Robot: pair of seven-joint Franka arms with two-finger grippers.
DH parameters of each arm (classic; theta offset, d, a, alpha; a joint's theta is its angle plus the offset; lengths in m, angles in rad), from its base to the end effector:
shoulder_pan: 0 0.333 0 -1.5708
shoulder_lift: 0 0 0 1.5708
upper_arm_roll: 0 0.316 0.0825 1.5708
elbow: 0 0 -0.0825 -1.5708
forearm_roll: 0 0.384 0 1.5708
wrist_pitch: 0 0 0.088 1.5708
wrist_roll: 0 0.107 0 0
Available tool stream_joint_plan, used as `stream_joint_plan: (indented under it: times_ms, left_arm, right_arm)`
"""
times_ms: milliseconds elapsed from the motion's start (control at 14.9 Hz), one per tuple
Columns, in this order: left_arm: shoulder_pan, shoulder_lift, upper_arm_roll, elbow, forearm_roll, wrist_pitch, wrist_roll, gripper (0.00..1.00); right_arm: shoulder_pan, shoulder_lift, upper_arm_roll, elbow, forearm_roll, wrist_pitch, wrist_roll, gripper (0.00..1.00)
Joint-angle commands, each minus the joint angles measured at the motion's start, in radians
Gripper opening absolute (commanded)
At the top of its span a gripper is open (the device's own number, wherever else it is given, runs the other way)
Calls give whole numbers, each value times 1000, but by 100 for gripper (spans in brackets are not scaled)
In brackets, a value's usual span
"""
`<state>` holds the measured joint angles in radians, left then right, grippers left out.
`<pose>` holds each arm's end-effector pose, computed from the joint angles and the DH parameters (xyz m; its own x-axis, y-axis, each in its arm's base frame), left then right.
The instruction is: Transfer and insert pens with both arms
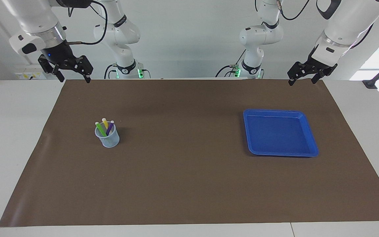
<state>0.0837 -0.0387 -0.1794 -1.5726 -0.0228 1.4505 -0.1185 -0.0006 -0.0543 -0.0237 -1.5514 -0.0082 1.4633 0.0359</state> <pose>0.5270 -0.0553 0.6343 0.9961 0.0211 -0.0852 0.0217 -0.9997 0.0058 0.5263 -0.0141 0.6536 0.9976 -0.0609 -0.0335 -0.0607 -0.9981 0.0081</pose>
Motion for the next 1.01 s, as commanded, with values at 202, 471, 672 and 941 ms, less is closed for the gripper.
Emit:
stream_joint_plan:
  times_ms: [202, 471, 672, 941]
  left_arm:
    - [1, -16, 1, -17, 12, 5, -6, 100]
    - [2, -16, 1, -17, 12, 5, -4, 100]
    - [1, -16, 1, -17, 12, 7, -4, 100]
    - [2, -16, 1, -17, 12, 7, -4, 100]
  right_arm:
    - [51, 22, -51, 34, -12, -32, 15, 100]
    - [51, 10, -51, 7, -12, -15, 39, 100]
    - [53, 7, -50, -1, -9, -15, 39, 100]
    - [51, -4, -50, -32, -9, 28, 39, 100]
